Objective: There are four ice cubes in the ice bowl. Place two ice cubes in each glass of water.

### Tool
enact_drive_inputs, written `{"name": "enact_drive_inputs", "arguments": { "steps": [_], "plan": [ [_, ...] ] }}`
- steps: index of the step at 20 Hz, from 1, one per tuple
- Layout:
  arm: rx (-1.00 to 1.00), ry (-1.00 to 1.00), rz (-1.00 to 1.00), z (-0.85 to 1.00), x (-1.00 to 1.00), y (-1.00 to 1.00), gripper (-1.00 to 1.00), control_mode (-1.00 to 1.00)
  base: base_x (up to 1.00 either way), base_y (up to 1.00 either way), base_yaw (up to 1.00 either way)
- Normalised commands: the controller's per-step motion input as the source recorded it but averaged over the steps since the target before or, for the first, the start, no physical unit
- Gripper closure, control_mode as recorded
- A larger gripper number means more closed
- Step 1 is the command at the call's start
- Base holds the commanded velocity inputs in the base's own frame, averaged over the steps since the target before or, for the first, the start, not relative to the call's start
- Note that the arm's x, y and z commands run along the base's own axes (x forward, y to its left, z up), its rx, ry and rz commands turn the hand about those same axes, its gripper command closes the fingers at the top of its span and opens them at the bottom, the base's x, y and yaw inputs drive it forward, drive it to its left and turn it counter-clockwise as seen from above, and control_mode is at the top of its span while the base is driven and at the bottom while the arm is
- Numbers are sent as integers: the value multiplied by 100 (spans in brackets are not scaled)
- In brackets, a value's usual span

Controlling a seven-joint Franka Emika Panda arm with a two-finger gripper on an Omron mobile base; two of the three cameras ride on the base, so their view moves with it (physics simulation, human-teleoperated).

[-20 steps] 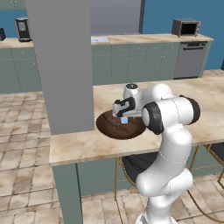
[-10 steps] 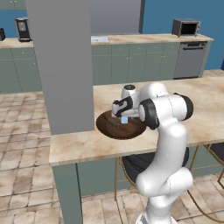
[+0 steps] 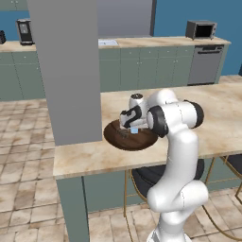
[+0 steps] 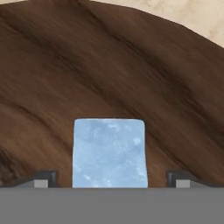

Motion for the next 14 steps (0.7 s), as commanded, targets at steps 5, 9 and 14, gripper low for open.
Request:
{"name": "enact_drive_inputs", "arguments": {
  "steps": [5,9,14],
  "plan": [
    [0,1,0,-2,10,0,100,-100,0,0,0],
    [0,0,0,1,0,0,100,-100,0,0,0],
    [3,0,-9,54,-54,-20,100,-100,0,0,0]
  ]
}}
